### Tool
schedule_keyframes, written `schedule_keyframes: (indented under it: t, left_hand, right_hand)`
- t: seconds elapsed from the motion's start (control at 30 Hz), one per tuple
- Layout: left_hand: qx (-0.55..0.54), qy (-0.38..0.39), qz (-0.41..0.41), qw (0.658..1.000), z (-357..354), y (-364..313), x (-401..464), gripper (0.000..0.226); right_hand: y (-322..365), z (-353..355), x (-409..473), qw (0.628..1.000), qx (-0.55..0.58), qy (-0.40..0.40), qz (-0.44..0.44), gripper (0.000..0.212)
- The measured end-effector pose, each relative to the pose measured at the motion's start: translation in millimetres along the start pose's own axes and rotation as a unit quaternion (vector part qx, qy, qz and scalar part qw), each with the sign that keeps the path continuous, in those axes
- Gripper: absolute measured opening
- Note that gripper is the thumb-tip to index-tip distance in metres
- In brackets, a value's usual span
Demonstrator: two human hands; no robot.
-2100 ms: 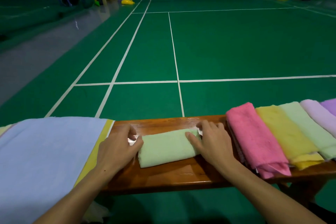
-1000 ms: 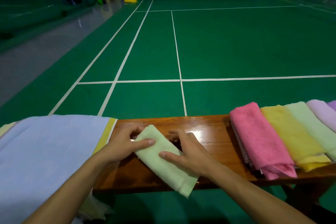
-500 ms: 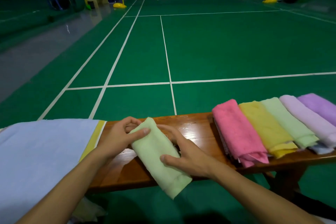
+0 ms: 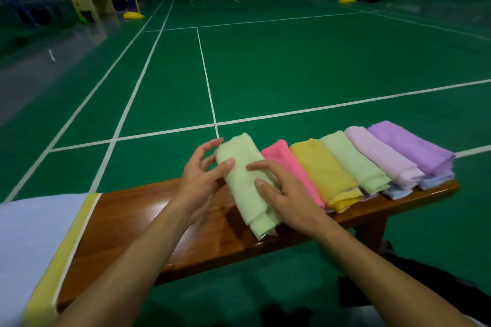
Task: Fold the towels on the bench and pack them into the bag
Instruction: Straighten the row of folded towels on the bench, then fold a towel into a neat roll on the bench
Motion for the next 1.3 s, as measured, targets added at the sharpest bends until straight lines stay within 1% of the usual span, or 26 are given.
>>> schedule_keyframes:
  t: [0.07, 0.13, 0.17, 0.2, 0.23, 0.27, 0.3, 0.33, 0.4, 0.5, 0.67, 0.77, 0.83, 0.93, 1.0, 1.07, 1.17, 1.3]
  left_hand:
    - [0.025, 0.027, -0.054, 0.998, -21, 2, 11, 0.061]
    - [0.140, 0.029, -0.097, 0.985, -40, 7, 17, 0.054]
    - [0.222, 0.027, -0.113, 0.968, -47, 13, 19, 0.049]
    - [0.315, 0.031, -0.127, 0.940, -52, 23, 21, 0.045]
    - [0.405, 0.054, -0.132, 0.903, -59, 35, 23, 0.045]
    - [0.479, 0.089, -0.128, 0.864, -64, 49, 23, 0.052]
    - [0.528, 0.116, -0.115, 0.833, -66, 63, 24, 0.059]
    - [0.555, 0.128, -0.102, 0.815, -69, 72, 24, 0.064]
    - [0.577, 0.121, -0.092, 0.802, -70, 76, 26, 0.066]
    - [0.586, 0.129, -0.078, 0.796, -68, 71, 28, 0.066]
    - [0.546, 0.146, -0.076, 0.821, -56, 57, 22, 0.059]
    - [0.541, 0.133, -0.087, 0.826, -44, 37, 14, 0.060]
    - [0.553, 0.122, -0.095, 0.818, -33, 19, 4, 0.059]
    - [0.584, 0.109, -0.117, 0.796, -8, -10, -18, 0.055]
    - [0.611, 0.090, -0.135, 0.775, 16, -30, -36, 0.051]
    - [0.631, 0.060, -0.142, 0.760, 44, -47, -55, 0.044]
    - [0.665, 0.025, -0.117, 0.737, 97, -68, -90, 0.041]
    - [0.716, -0.036, -0.041, 0.696, 181, -94, -149, 0.048]
  right_hand:
    - [-2, 26, -4, 0.999, 0.008, -0.045, 0.010, 0.032]
    - [-10, 47, -6, 0.998, -0.027, -0.065, -0.005, 0.031]
    - [-18, 54, -6, 0.994, -0.083, -0.056, -0.033, 0.032]
    - [-27, 60, -5, 0.982, -0.173, -0.036, -0.070, 0.035]
    - [-36, 64, -5, 0.958, -0.265, -0.012, -0.108, 0.040]
    - [-43, 65, -6, 0.937, -0.324, 0.002, -0.135, 0.043]
    - [-46, 66, -6, 0.930, -0.337, 0.004, -0.149, 0.044]
    - [-47, 66, -6, 0.932, -0.329, 0.003, -0.152, 0.044]
    - [-48, 65, -4, 0.937, -0.317, 0.002, -0.148, 0.043]
    - [-49, 69, -5, 0.939, -0.305, 0.005, -0.157, 0.042]
    - [-41, 68, -2, 0.938, -0.304, 0.010, -0.169, 0.039]
    - [-33, 67, -2, 0.935, -0.321, -0.017, -0.154, 0.036]
    - [-23, 66, -2, 0.932, -0.340, -0.062, -0.114, 0.033]
    - [3, 56, 0, 0.936, -0.323, -0.137, -0.006, 0.033]
    - [24, 39, 3, 0.931, -0.318, -0.164, 0.074, 0.031]
    - [41, 15, 9, 0.926, -0.309, -0.174, 0.131, 0.026]
    - [57, -38, 21, 0.940, -0.265, -0.133, 0.171, 0.023]
    - [78, -132, 37, 0.961, -0.212, -0.015, 0.174, 0.024]
Point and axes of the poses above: each hand's wrist, its own x-axis towards the middle knuckle, its own z-axis out of the back of the hand, y = z × x, the point moved 3 cm from there along x, towards the middle knuckle, and after that the axes turned 8 degrees about y, right-handed, at the moved point
